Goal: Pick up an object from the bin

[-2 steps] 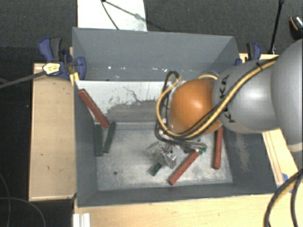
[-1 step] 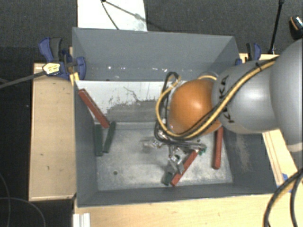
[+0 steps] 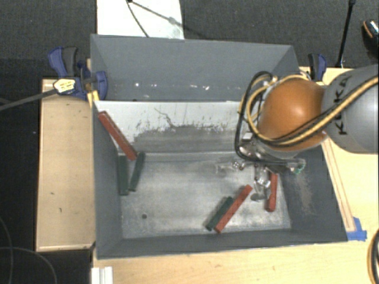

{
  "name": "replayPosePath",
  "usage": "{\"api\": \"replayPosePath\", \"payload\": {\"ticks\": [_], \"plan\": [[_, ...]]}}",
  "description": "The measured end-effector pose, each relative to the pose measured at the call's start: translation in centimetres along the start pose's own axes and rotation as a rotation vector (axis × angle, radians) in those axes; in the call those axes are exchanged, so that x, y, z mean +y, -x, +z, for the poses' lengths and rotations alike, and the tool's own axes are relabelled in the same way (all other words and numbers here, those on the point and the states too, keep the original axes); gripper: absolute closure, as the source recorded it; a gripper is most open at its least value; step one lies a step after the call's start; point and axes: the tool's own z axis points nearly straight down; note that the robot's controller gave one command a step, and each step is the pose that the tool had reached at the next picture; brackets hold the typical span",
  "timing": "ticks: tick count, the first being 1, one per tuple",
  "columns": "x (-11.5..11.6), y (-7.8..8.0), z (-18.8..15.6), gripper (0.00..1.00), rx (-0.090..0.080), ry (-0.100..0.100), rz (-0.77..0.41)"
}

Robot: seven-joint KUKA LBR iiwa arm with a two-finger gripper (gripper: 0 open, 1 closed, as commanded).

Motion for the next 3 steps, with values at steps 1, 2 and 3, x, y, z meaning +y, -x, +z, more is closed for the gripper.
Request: {"api": "replayPosePath", "payload": {"ticks": [1,2,3], "plan": [[5.4,-0.2,4.2,0.0,0.003,0.013,-0.107],[5.1,-0.2,4.0,1.0,0.001,0.007,-0.103],[5.5,-1.5,-2.8,1.0,-0.003,0.002,-0.112]]}}
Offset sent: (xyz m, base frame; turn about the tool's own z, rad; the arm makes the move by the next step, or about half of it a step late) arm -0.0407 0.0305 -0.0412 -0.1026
